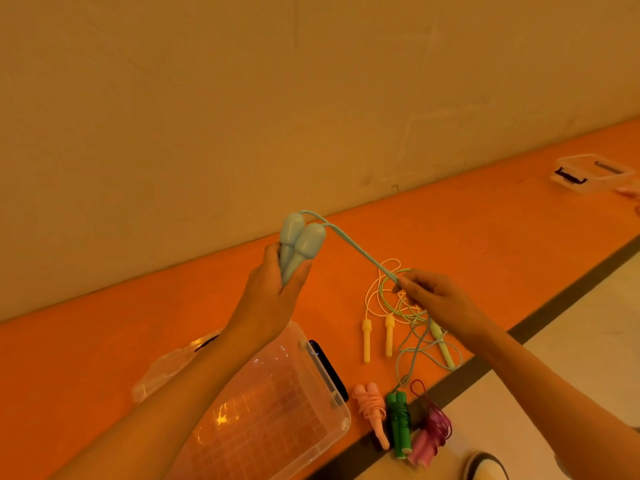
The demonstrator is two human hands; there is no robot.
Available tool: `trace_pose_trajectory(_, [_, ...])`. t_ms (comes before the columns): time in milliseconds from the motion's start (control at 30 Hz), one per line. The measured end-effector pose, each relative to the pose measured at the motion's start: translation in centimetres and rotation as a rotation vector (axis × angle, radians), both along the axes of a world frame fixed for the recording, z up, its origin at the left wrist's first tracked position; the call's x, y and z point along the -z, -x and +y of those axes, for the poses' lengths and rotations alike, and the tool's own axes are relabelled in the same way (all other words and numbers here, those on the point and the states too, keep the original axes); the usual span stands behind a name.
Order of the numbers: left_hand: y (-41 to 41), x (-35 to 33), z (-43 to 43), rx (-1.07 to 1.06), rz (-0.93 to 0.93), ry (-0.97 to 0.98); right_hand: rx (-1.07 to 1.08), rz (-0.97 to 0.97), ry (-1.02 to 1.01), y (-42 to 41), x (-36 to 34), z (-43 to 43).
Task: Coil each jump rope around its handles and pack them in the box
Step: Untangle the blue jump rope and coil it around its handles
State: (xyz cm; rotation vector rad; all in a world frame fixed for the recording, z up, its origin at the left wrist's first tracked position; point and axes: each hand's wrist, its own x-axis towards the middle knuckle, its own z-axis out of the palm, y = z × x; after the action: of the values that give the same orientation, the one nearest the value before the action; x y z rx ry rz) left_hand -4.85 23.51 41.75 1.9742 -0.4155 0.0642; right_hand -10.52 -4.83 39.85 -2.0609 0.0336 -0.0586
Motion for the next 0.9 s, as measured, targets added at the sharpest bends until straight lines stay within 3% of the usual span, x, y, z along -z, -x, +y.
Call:
trace_pose_trajectory(233, [0.8,0.6,-2.2,0.016,0.247,0.381,-0.29,0.073,0.113,1.2,1.6,5.8])
trace_pose_trajectory(400, [1.8,0.3,-3.2,0.136,0.476,0.493,-0.385,0.1,0.145,1.7,1.5,7.9])
trace_pose_trajectory(567, [0.9,0.3,-2.3,0.157,0.474,0.303,-0.334,0.056,0.181,1.0,1.3,6.2])
trace_pose_trajectory(800, [-0.2,0.7,-0.4,-0.045,0.066,-0.16,-0.282,-0.028,0.309,0.5,0.6,2.9])
trace_pose_trajectory(900, [-0.4,0.4,0.3,-0.104,-0.02,-0.263,-0.304,-0.091,0.38,0.7,-0.1,2.3])
